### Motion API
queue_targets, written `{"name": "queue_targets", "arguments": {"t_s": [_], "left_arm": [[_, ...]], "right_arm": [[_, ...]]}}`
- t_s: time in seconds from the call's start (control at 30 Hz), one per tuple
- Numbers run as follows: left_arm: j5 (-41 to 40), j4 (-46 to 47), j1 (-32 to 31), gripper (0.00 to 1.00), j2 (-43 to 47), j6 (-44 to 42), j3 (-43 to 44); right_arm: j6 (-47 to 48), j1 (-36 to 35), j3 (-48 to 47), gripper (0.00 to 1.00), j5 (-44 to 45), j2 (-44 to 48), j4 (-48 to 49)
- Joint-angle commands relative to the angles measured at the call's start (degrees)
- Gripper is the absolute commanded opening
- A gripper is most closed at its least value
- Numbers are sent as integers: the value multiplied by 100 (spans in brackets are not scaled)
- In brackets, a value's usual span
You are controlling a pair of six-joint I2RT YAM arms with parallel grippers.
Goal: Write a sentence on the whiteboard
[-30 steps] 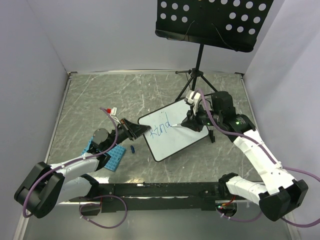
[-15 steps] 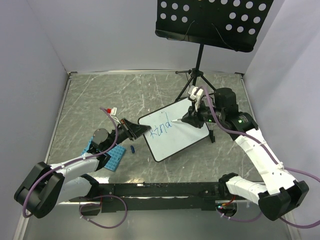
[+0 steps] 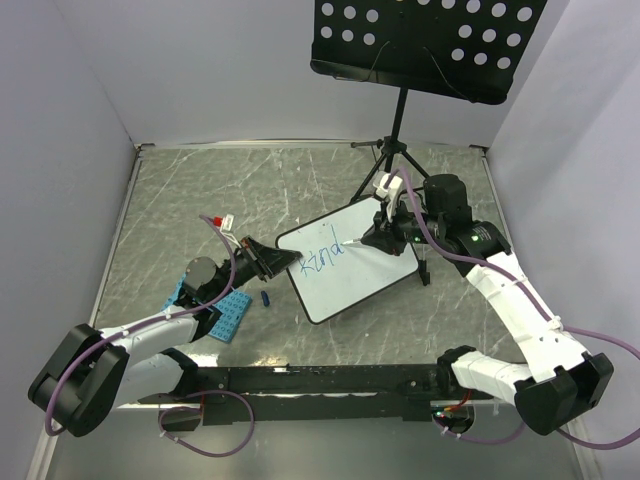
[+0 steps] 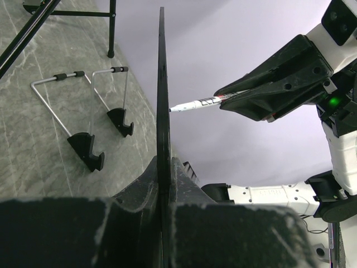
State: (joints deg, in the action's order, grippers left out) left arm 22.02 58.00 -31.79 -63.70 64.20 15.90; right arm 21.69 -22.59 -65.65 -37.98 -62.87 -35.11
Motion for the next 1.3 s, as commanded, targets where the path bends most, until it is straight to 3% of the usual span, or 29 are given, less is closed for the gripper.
{"name": "queue_targets", "arguments": {"t_s": [0.0, 1.27], "left_arm": [[65, 1073, -3, 1, 227, 206, 247], [74, 1056, -3, 1, 174, 198, 273]], "right_arm": [[-25, 35, -18, 0, -17, -6, 171], [-86, 264, -185, 0, 63, -102, 295]]}}
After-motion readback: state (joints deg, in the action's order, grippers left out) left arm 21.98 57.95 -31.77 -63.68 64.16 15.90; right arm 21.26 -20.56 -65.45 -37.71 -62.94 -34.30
